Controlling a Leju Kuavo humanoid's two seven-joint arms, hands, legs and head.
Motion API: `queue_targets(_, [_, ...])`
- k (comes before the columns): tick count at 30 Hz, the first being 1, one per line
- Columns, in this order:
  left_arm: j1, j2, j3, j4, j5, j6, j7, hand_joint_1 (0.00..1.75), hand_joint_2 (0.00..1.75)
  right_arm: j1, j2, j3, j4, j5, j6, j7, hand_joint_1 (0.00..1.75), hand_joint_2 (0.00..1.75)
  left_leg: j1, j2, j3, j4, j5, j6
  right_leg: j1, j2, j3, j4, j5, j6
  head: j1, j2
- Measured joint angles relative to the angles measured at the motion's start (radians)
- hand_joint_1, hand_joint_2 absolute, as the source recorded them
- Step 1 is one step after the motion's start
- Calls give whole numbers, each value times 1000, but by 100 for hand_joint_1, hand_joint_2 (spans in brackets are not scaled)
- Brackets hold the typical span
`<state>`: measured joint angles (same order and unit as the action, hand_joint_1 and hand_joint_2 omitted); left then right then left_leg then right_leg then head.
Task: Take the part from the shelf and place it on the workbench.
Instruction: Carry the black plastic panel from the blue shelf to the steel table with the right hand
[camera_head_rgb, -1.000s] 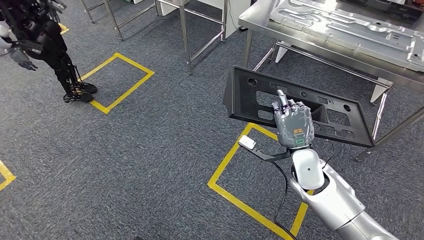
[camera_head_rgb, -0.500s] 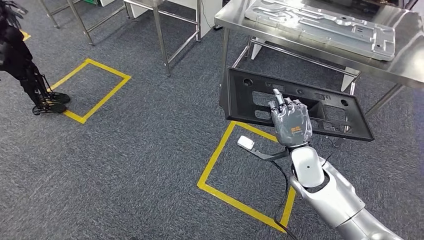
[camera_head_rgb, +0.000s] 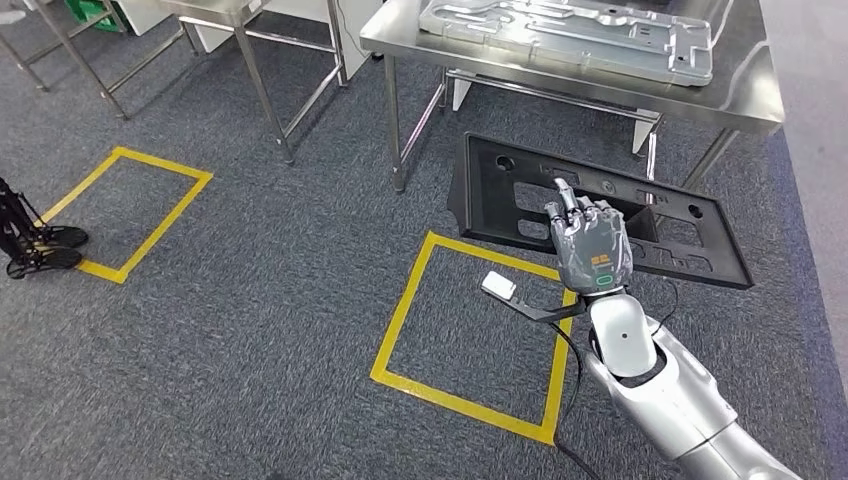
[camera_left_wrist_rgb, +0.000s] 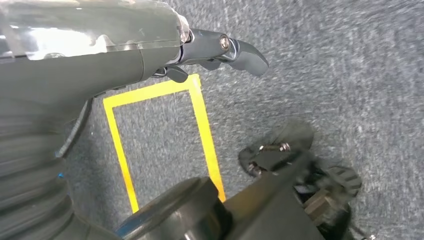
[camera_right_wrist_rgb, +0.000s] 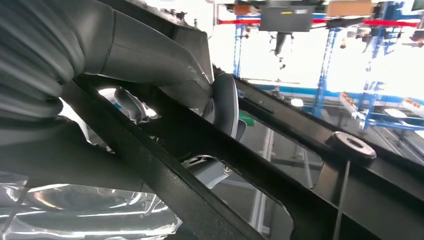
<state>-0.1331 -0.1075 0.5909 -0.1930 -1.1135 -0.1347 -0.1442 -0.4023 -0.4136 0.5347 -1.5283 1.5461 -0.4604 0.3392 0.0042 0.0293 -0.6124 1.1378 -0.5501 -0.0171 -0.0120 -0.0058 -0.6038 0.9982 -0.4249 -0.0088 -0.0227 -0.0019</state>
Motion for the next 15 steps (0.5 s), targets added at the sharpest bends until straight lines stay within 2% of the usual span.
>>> queue_targets(2, [3,0,0,0,-1,-1,0,0,175,4,1,0,-3,0,3,0,175,175,1,-18,-68,134,-49,-2,1,19,0,1,-1,-4,0,0])
queue_targets(3, [4,0,0,0,-1,-2,0,0,175,7,1,0,-4,0,4,0,175,175,1,-20,-87,163,-49,-2,1,31,0,2,-1,-5,0,0])
queue_targets(4, [5,0,0,0,-1,-3,0,0,175,10,2,0,-4,0,5,1,175,175,1,-21,-87,152,-27,-2,1,43,1,3,-2,-4,0,0])
queue_targets(5, [5,0,0,0,-2,-3,0,0,175,12,2,0,-5,0,4,2,175,175,2,-25,-70,103,11,0,1,55,1,6,-3,-3,0,0])
queue_targets(6, [4,0,0,0,-2,-3,0,0,175,14,2,0,-6,0,4,4,175,175,3,-39,-41,31,52,3,0,65,1,8,-5,-1,0,0])
queue_targets(7, [4,0,0,0,-2,-3,0,0,175,14,2,0,-8,0,4,6,175,175,5,-56,-12,-39,81,7,1,76,-1,13,-7,2,0,0])
queue_targets(8, [4,1,0,0,-2,-3,-1,0,175,15,2,0,-9,0,4,7,175,175,7,-70,8,-86,97,10,1,85,-3,16,-8,7,0,0])
queue_targets(9, [3,1,0,0,-2,-3,-1,0,175,16,2,0,-11,0,4,9,175,175,7,-80,19,-111,101,14,1,94,-7,18,-8,12,0,0])
queue_targets(11, [2,-1,0,0,-2,-3,-2,0,175,20,2,0,-12,0,4,10,175,175,6,-70,24,-119,99,24,-1,107,-12,16,-5,25,0,0])
queue_targets(13, [1,-2,0,0,-3,-2,-3,0,175,20,1,-1,-13,0,4,12,175,175,7,-54,30,-130,105,38,-3,82,-20,33,-18,37,0,0])
queue_targets(15, [0,-3,0,0,-3,-1,-6,0,175,15,1,0,-13,0,6,13,175,175,8,-37,34,-137,108,47,-3,36,-62,121,-67,46,0,0])
